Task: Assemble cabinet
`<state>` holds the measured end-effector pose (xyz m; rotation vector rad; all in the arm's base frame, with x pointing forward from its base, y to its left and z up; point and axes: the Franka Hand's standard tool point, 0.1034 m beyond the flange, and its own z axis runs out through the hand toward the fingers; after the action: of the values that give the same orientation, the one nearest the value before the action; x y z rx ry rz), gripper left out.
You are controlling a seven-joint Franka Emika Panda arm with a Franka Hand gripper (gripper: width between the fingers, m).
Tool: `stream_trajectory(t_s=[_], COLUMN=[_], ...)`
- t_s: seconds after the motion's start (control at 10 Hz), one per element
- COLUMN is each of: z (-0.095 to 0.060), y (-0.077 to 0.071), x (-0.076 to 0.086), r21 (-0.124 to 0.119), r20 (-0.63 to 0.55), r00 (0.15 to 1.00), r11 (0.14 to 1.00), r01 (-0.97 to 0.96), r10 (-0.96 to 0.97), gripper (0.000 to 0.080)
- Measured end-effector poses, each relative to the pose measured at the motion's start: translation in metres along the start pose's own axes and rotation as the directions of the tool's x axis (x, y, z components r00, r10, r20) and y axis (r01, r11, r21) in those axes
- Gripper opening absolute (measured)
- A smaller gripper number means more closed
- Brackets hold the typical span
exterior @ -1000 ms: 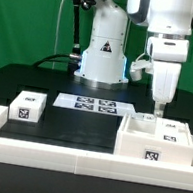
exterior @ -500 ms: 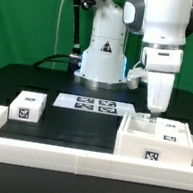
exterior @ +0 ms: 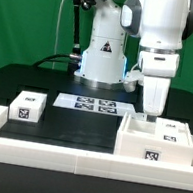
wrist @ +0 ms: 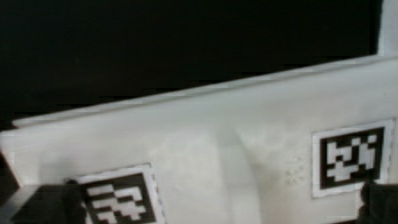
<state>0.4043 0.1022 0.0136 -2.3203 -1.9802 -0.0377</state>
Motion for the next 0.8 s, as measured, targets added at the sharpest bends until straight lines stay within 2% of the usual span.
stream_trajectory(t_s=[0.1, 0.2, 0.4, 0.5, 0.6, 0.8], z=[0.0002, 0.0005, 0.0012, 0.0015, 0.0007, 0.0006], y=[-0.0002, -0.0003, -0.0008, -0.001, -0.0002, -0.0003], x=[0.0, -0.0001, -0.0002, -0.0003, 0.0003, 0.0011], r21=[0.001, 0.001, 0.003, 0.004, 0.0, -0.001], r20=[0.0, 0.0, 0.0, 0.0, -0.001, -0.001], r00=[1.0, 1.0, 1.0, 1.0, 1.0, 1.0], r11=[1.0, 1.0, 1.0, 1.0, 1.0, 1.0], r01=[0.0, 0.0, 0.0, -0.001, -0.004, -0.017], r10=[0.0, 0.0, 0.0, 0.001, 0.004, 0.017], gripper=[0.0664, 0.0499, 0.0225, 0.0225, 0.0067, 0.0068])
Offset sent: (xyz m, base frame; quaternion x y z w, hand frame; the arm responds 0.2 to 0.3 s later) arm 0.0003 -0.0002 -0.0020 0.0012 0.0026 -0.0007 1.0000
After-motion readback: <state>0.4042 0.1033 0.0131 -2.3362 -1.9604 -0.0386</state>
